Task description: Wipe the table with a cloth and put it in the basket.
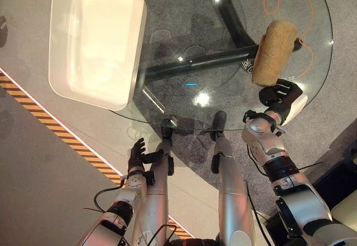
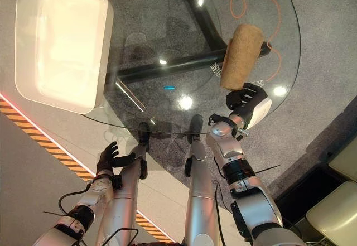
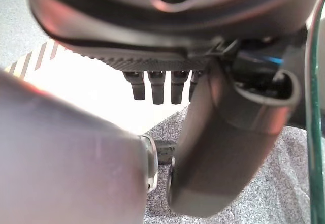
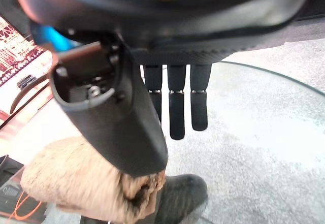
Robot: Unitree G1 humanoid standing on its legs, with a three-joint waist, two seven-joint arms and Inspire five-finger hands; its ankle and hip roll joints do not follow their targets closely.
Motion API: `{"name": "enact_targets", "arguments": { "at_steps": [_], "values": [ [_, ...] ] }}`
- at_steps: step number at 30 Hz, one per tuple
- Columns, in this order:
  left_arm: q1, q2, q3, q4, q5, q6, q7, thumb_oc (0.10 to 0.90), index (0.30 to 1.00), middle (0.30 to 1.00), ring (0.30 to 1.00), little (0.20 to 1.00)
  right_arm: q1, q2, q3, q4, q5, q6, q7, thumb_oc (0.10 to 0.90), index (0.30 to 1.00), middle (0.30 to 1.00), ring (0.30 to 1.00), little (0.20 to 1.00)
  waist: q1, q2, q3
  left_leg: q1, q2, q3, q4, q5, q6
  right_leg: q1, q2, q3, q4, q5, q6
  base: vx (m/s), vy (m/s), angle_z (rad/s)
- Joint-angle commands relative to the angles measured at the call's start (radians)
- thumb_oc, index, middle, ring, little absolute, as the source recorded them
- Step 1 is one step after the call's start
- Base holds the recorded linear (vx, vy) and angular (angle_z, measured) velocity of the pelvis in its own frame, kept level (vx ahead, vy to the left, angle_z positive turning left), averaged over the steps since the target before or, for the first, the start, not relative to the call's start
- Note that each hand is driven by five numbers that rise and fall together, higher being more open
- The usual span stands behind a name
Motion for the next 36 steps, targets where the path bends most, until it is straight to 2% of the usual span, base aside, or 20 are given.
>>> {"name": "enact_targets", "arguments": {
  "at_steps": [1,2,3,4,5,6,14,20,28,36],
  "values": [
    [0.111,-0.056,-0.037,0.018,-0.021,0.012,0.038,0.800,0.900,0.900,0.900,0.900,-0.008,-0.081,-0.003,-0.128,-0.085,-0.039,-0.020,0.100,0.300,0.300,0.300,0.200,0.008,0.046,-0.017,-0.024,-0.077,0.003,-0.024,0.030,0.050,0.002,0.070,-0.037,0.022,-0.003,-0.018,0.00,0.000,0.00],
    [0.112,-0.055,-0.035,0.016,-0.021,0.013,0.038,0.800,0.900,0.900,0.900,0.900,-0.011,-0.084,-0.008,-0.147,-0.086,-0.034,-0.018,0.100,0.300,0.300,0.300,0.200,0.008,0.045,-0.017,-0.024,-0.076,0.003,-0.024,0.029,0.049,0.003,0.071,-0.037,0.023,-0.004,-0.018,0.00,0.000,0.00],
    [0.113,-0.055,-0.035,0.015,-0.019,0.013,0.039,0.800,0.900,0.900,0.900,0.900,-0.012,-0.085,-0.011,-0.158,-0.085,-0.029,-0.017,0.138,0.333,0.333,0.333,0.238,0.007,0.043,-0.017,-0.024,-0.075,0.002,-0.023,0.028,0.049,0.003,0.071,-0.038,0.024,-0.005,-0.018,0.00,0.000,0.00],
    [0.114,-0.055,-0.034,0.015,-0.018,0.012,0.039,0.800,0.900,0.900,0.900,0.900,-0.012,-0.085,-0.012,-0.165,-0.085,-0.026,-0.018,0.284,0.458,0.458,0.458,0.384,0.007,0.043,-0.017,-0.024,-0.075,0.002,-0.023,0.028,0.049,0.002,0.071,-0.038,0.024,-0.005,-0.017,0.00,0.000,0.00],
    [0.117,-0.055,-0.031,0.015,-0.019,0.011,0.038,0.800,0.900,0.900,0.900,0.900,-0.012,-0.086,-0.014,-0.173,-0.086,-0.021,-0.018,0.674,0.792,0.792,0.792,0.774,0.007,0.042,-0.017,-0.022,-0.074,0.003,-0.024,0.027,0.049,0.003,0.072,-0.038,0.025,-0.007,-0.017,0.00,0.000,0.00],
    [0.118,-0.055,-0.029,0.015,-0.018,0.012,0.037,0.800,0.900,0.900,0.900,0.900,-0.011,-0.085,-0.015,-0.176,-0.087,-0.019,-0.019,0.800,0.900,0.900,0.900,0.900,0.007,0.041,-0.017,-0.022,-0.074,0.003,-0.024,0.027,0.049,0.004,0.072,-0.038,0.025,-0.007,-0.017,0.00,0.000,0.00],
    [0.118,-0.055,-0.023,0.009,-0.014,0.007,0.035,0.800,0.900,0.900,0.900,0.900,0.005,-0.082,-0.012,-0.180,-0.063,0.039,-0.022,0.800,0.900,0.900,0.900,0.900,0.004,0.038,-0.017,-0.020,-0.071,0.007,-0.025,0.027,0.050,0.005,0.073,-0.039,0.025,-0.007,-0.019,0.00,0.000,0.00],
    [0.124,-0.055,-0.024,0.015,-0.012,0.000,0.034,0.800,0.900,0.900,0.900,0.900,0.024,-0.080,-0.008,-0.170,-0.051,0.031,-0.031,0.800,0.900,0.900,0.900,0.900,0.002,0.035,-0.017,-0.018,-0.071,0.009,-0.026,0.026,0.050,0.010,0.073,-0.040,0.022,-0.007,-0.019,0.00,0.000,0.00],
    [0.149,-0.062,-0.016,-0.007,-0.010,-0.011,0.043,0.800,0.900,0.900,0.900,0.900,0.100,-0.056,-0.007,-0.312,-0.092,0.040,-0.020,0.800,0.900,0.900,0.900,0.900,-0.013,0.027,-0.017,-0.011,-0.067,0.019,-0.033,0.026,0.050,0.017,0.078,-0.033,0.020,-0.012,-0.020,0.00,0.000,0.00],
    [0.181,-0.078,-0.004,-0.031,-0.004,-0.023,0.061,0.800,0.900,0.900,0.900,0.900,0.213,0.012,0.010,-0.479,-0.163,-0.004,0.039,0.800,0.900,0.900,0.900,0.900,-0.033,0.013,-0.017,0.003,-0.060,0.032,-0.033,0.022,0.053,0.028,0.082,-0.025,0.025,-0.019,-0.022,0.00,0.000,0.00]
  ]
}}
